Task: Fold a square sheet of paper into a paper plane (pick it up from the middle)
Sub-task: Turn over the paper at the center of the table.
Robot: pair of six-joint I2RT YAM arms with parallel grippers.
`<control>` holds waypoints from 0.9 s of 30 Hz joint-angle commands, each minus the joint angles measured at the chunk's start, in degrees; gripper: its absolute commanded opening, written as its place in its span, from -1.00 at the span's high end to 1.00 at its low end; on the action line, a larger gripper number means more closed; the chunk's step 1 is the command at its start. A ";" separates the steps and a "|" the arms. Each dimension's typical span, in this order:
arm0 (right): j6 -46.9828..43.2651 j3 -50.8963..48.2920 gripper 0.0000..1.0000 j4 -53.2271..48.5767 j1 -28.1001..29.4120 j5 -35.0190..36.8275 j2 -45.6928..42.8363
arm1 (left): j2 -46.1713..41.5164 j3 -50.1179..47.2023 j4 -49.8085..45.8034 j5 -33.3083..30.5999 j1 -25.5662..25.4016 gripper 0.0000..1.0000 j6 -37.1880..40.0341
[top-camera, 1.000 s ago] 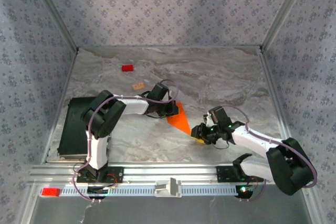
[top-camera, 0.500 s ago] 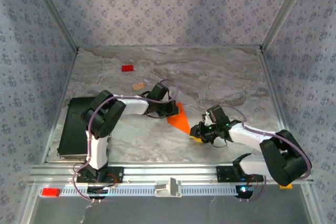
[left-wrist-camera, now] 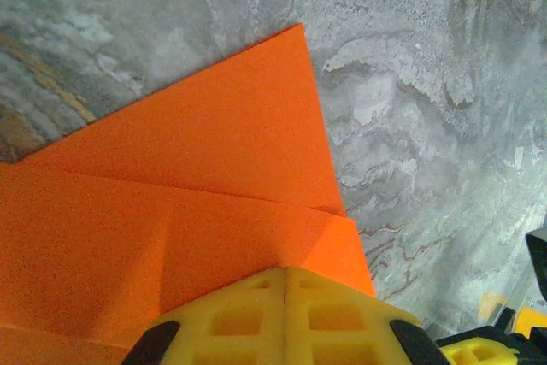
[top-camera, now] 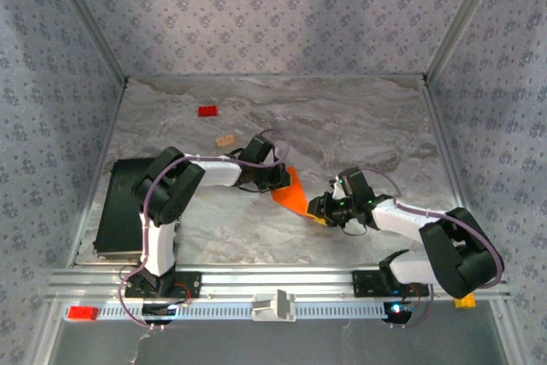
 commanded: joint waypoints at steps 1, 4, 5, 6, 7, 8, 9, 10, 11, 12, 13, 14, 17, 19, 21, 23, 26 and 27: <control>1.58 -0.31 0.35 4.27 -0.41 -1.54 -0.03 | 1.07 -1.43 -0.70 -0.09 0.50 0.90 -0.65; 2.00 0.11 0.36 5.42 -0.65 -1.44 0.10 | 1.09 -1.43 -0.47 0.14 0.45 0.90 -0.86; 2.09 0.15 0.36 5.94 -0.66 -1.38 0.12 | 1.09 -1.39 -0.40 0.09 0.51 0.90 -0.92; 2.16 0.14 0.37 6.53 -0.66 -1.46 0.20 | 1.06 -1.39 -0.38 0.11 0.53 0.90 -1.02; 2.18 0.27 0.37 6.89 -0.67 -1.37 0.30 | 1.09 -1.38 -0.29 0.16 0.52 0.90 -1.04; 2.14 0.35 0.38 6.99 -0.70 -1.37 0.42 | 1.09 -1.43 -0.16 0.25 0.48 0.90 -1.12; 2.13 0.38 0.39 7.16 -0.81 -1.25 0.62 | 1.09 -1.42 -0.05 0.27 0.55 0.89 -1.21; 2.13 0.37 0.40 7.35 -0.79 -1.25 0.78 | 1.09 -1.46 0.05 0.26 0.46 0.89 -1.34; 2.14 0.32 0.42 7.51 -0.87 -1.29 0.95 | 1.04 -1.44 0.12 0.39 0.56 0.89 -1.38; 2.09 0.32 0.44 7.70 -0.84 -1.37 1.16 | 1.00 -1.40 0.12 0.40 0.44 0.90 -1.43; 2.14 0.24 0.48 7.78 -0.91 -1.37 1.41 | 0.96 -1.45 0.23 0.40 0.44 0.89 -1.39; 2.11 0.18 0.51 8.04 -0.94 -1.37 1.61 | 1.00 -1.33 0.21 0.37 0.51 0.89 -1.40; 2.24 -0.08 0.64 8.93 -1.01 -1.72 2.13 | 0.76 -1.21 0.23 0.49 0.50 0.88 -1.52; 2.00 -0.25 0.70 9.02 -1.01 -1.73 2.06 | 0.39 -1.05 0.23 0.44 0.57 0.87 -1.52; 1.59 -0.47 0.77 9.07 -1.10 -1.81 2.02 | -0.13 -0.78 0.06 0.58 0.52 0.85 -1.40; 1.23 -0.47 0.83 8.93 -1.18 -2.11 2.02 | -0.70 -0.30 -0.53 0.53 0.67 0.81 -0.83; 0.61 -0.58 0.86 8.43 -1.24 -2.18 1.80 | -1.10 0.28 -0.92 1.14 0.93 0.77 -0.26; 0.47 -0.64 0.87 8.28 -1.24 -2.08 1.55 | -1.21 0.50 -0.99 1.25 0.95 0.76 -0.09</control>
